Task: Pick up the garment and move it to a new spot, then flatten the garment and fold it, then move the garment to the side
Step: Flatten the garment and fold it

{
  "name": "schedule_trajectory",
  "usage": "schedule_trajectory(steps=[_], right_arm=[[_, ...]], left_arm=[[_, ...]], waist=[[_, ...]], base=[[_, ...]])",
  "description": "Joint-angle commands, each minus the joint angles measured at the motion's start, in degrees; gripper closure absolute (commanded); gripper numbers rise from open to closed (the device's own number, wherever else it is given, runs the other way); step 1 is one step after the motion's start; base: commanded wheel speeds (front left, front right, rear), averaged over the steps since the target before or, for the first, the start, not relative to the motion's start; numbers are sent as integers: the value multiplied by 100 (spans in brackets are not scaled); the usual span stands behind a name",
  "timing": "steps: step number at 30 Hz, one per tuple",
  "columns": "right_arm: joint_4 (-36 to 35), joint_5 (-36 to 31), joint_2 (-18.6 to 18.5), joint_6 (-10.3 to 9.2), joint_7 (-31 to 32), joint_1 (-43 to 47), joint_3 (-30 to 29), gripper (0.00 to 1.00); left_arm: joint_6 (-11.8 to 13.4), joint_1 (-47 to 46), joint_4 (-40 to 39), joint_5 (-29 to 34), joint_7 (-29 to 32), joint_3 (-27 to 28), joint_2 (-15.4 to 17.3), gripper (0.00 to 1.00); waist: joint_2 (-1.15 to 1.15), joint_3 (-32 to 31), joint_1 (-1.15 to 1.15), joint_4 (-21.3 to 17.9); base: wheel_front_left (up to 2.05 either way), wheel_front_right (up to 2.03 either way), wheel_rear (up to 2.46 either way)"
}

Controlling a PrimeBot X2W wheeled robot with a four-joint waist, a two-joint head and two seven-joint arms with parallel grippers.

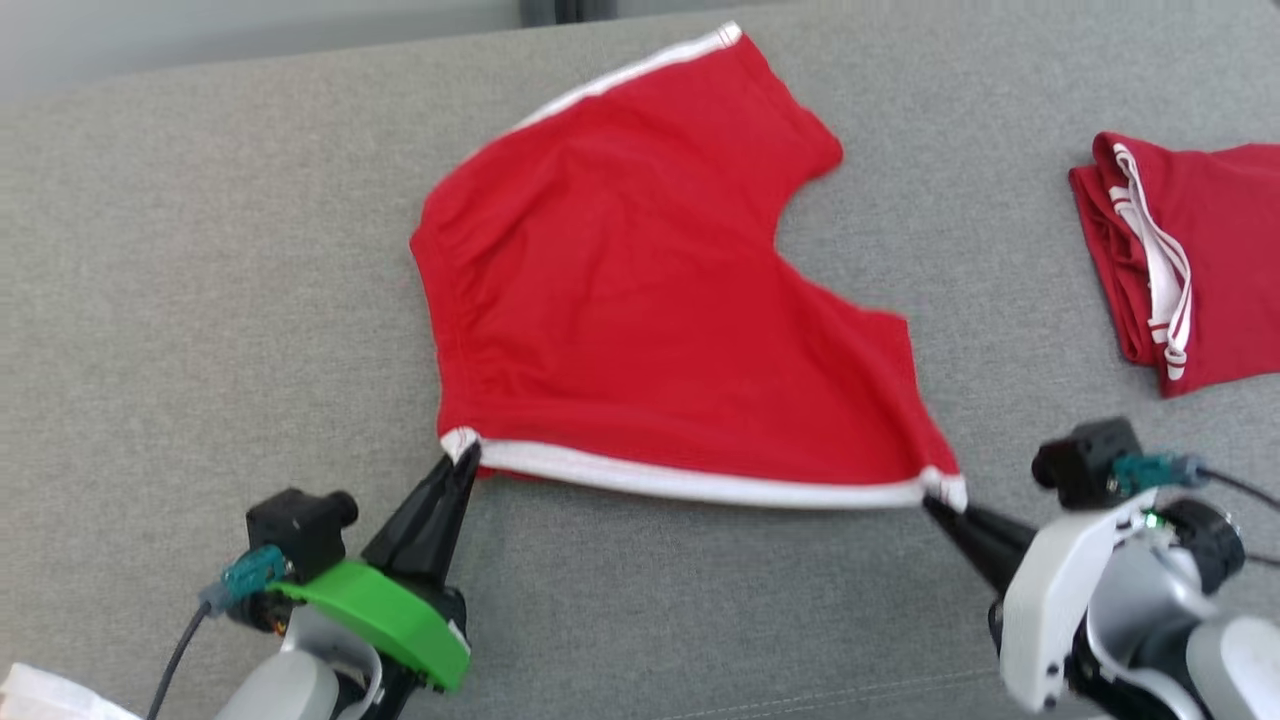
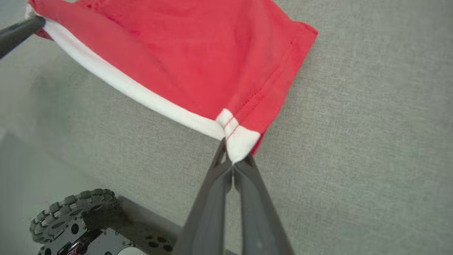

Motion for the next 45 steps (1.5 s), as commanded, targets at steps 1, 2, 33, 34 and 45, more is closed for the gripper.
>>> schedule_trajectory(steps=[1, 2, 33, 34, 45], right_arm=[[-222, -75, 94, -4, 250, 333, -113, 100], [-364, -94, 150, -4, 408, 503, -164, 100], [774, -24, -646, -2, 273, -2783, -29, 100], [912, -45, -659, -2, 180, -2965, 55, 100], [2635, -264, -511, -2, -871, -4727, 842, 100]], left_arm=[[61, 202, -133, 57, 95, -50, 107, 100], [87, 293, -225, 47, 165, -84, 141, 100], [271, -1479, -143, -46, 514, -121, -762, 100], [306, -1598, -47, -13, 459, -98, -823, 100], [612, -2568, 953, 104, -43, 41, -1391, 100]], waist=[[0, -220, 0, 89], [0, -233, 0, 102], [0, 747, 0, 951], [0, 814, 0, 981], [0, 1388, 0, 1215]], base=[[0, 0, 0], [0, 0, 0], [0, 0, 0], [0, 0, 0], [0, 0, 0]])
